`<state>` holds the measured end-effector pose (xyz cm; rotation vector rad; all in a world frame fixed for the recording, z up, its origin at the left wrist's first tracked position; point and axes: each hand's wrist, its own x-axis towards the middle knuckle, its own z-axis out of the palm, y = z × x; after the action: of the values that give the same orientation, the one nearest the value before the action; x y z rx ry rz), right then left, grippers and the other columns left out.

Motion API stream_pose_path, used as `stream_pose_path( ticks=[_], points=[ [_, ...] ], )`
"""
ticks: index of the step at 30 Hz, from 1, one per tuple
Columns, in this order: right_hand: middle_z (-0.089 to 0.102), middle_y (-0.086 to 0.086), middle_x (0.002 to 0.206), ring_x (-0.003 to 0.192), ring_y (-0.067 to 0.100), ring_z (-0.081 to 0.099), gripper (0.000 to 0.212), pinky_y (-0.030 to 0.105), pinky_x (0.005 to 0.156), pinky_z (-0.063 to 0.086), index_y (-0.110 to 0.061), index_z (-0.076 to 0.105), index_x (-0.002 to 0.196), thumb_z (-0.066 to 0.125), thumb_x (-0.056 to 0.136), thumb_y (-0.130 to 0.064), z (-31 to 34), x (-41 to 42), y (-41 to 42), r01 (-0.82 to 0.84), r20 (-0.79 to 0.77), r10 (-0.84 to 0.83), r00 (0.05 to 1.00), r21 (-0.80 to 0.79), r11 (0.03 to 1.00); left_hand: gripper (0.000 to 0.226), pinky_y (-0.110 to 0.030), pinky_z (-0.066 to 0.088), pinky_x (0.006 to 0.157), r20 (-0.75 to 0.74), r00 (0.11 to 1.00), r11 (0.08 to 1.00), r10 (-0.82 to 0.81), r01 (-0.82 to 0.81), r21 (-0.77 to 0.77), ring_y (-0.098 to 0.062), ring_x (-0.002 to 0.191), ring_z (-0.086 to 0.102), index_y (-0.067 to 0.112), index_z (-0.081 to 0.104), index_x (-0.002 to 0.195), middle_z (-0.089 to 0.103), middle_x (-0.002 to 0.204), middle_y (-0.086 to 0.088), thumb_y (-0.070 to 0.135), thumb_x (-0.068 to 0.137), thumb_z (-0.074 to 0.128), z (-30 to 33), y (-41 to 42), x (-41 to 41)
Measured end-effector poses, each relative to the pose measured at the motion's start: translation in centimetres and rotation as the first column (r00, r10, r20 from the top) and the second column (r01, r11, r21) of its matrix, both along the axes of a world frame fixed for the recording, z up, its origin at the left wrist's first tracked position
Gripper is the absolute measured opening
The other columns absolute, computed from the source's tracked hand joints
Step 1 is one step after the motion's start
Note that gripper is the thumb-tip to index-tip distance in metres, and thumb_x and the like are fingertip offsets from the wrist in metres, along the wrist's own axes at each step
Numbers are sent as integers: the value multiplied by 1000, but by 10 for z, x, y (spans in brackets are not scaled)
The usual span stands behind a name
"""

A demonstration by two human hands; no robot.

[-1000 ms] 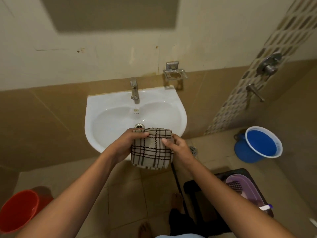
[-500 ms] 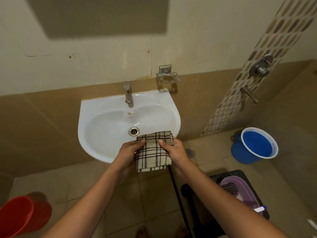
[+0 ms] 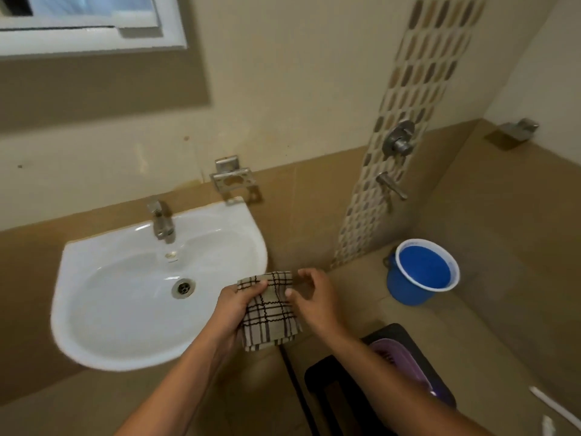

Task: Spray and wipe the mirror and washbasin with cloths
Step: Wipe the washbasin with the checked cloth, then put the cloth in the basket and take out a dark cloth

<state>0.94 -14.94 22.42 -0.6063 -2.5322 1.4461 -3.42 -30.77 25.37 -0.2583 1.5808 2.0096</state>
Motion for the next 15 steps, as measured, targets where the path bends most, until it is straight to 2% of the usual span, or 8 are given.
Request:
stream_pose_path(
  ticks=[3, 6, 9, 13, 15],
  points=[
    [57, -18, 115, 105, 4, 57, 55, 30, 89, 52, -31, 55, 127, 69, 79, -53, -1, 17, 31, -73, 54, 73, 996, 4, 997, 21, -36, 61, 71, -65, 996, 998, -54, 51, -47, -33, 88, 74, -3, 72, 104, 75, 96, -21, 12, 90, 66, 0, 49, -1],
    [65, -18, 117, 107, 2, 62, 67, 36, 91, 54, -41, 49, 129, 62, 72, -73, -13, 31, 58, -153, 113, 164, 980, -103, 983, 19, -34, 60, 67, -120, 979, 984, -162, 152, -88, -31, 78, 74, -3, 74, 96, 75, 91, -24, 14, 90, 68, -2, 95, 3],
    [66, -14, 120, 109, 2, 62, 70, 40, 94, 53, -42, 49, 131, 67, 71, -72, -21, 43, 87, -105, 88, 137, 987, -294, 950, 24, -42, 60, 76, -130, 959, 963, -251, 233, -139, -34, 81, 73, -1, 75, 93, 75, 89, -23, 23, 88, 71, -8, 132, 6],
    [65, -11, 123, 113, 5, 62, 74, 39, 97, 52, -40, 49, 131, 77, 67, -64, -28, 58, 117, -14, 54, 41, 998, -428, 903, 29, -33, 59, 65, -68, 931, 928, -359, 349, -129, -32, 79, 74, -1, 74, 93, 75, 87, -22, 27, 91, 68, -16, 173, 9],
    [65, -8, 122, 112, 7, 62, 87, 41, 97, 52, -36, 48, 132, 81, 58, -67, -38, 60, 127, 65, 67, -39, 997, -459, 886, 30, -38, 60, 75, -30, 909, 905, -415, 410, -113, -33, 85, 74, 0, 74, 98, 75, 92, -21, 28, 91, 67, -22, 188, 9]
  ],
)
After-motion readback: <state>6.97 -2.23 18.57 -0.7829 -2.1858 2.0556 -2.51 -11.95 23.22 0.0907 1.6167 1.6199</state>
